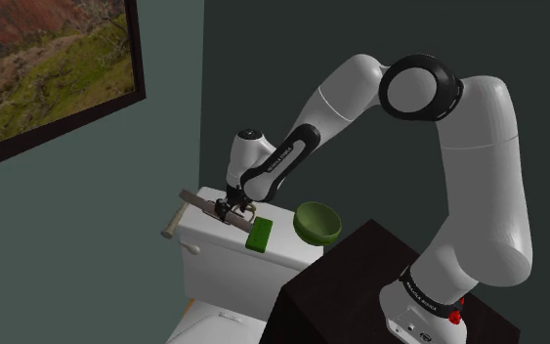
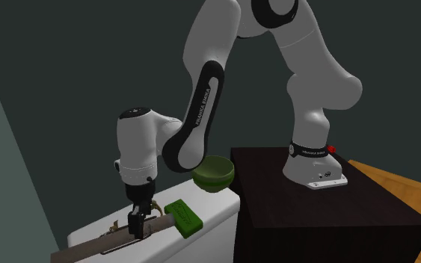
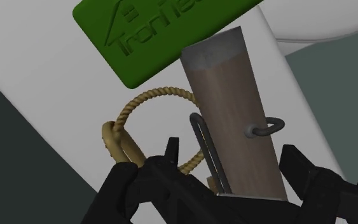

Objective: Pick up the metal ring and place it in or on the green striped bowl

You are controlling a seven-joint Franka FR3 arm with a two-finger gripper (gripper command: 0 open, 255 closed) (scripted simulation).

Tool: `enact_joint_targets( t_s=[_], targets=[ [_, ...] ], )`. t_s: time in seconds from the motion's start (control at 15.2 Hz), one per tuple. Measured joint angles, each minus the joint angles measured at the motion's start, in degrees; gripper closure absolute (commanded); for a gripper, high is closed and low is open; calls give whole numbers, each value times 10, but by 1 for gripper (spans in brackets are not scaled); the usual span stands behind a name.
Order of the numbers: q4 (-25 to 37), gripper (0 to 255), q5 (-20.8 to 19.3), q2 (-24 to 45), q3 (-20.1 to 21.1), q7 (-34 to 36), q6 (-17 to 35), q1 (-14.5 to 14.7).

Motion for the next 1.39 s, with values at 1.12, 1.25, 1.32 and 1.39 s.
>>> enact_joint_targets(
  t_s=[1.12, 1.25, 1.32, 1.39],
  targets=[
    [-20, 255, 9, -45, 7, -9, -37, -13],
    [-21, 0, 11, -52, 8, -11, -43, -16],
    [-21, 0, 11, -52, 8, -11, -43, -16],
    [-29, 0, 11, -57, 8, -16, -37, -21]
  ],
)
